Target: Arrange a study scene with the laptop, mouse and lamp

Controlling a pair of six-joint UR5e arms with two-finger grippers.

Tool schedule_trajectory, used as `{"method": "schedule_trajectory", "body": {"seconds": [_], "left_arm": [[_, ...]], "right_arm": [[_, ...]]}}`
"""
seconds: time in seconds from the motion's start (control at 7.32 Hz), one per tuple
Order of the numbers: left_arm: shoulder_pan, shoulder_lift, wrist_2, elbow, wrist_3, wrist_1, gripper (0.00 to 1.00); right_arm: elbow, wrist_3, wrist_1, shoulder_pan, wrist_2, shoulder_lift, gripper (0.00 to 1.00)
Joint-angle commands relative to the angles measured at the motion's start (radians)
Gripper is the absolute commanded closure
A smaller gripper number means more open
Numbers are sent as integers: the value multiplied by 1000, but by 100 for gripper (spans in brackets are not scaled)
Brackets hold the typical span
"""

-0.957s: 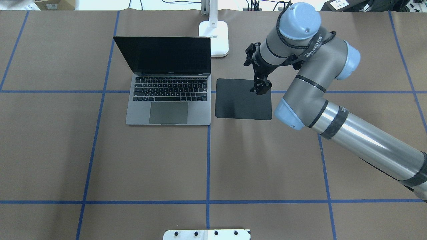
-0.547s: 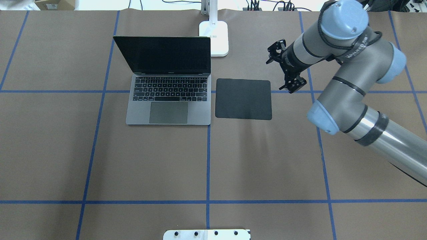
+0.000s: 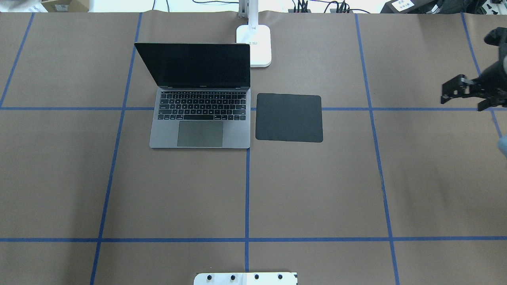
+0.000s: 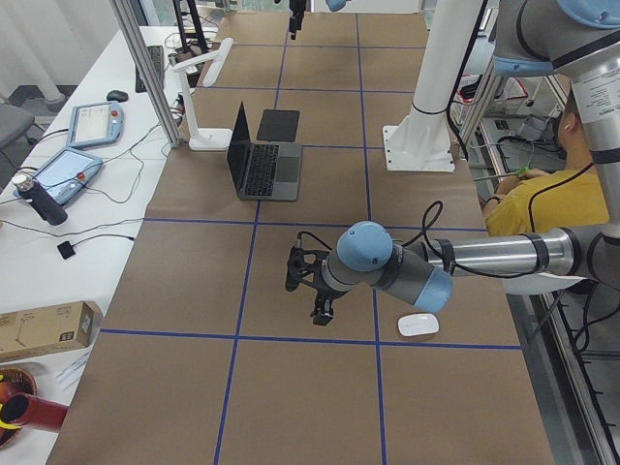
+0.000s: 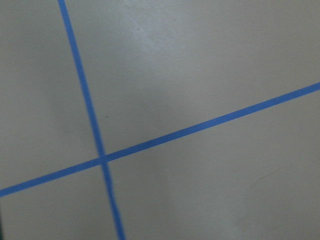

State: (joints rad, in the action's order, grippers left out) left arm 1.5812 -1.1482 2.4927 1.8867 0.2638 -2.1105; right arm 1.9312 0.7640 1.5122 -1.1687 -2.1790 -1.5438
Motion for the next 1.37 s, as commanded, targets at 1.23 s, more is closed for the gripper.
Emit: {"method": "schedule_trajectory", "body": {"seconds": [1.23], "left_arm": [[-843, 351, -325, -112, 769, -632, 0]], "right_arm": [[37, -281, -7, -95, -55, -179, 0]]}}
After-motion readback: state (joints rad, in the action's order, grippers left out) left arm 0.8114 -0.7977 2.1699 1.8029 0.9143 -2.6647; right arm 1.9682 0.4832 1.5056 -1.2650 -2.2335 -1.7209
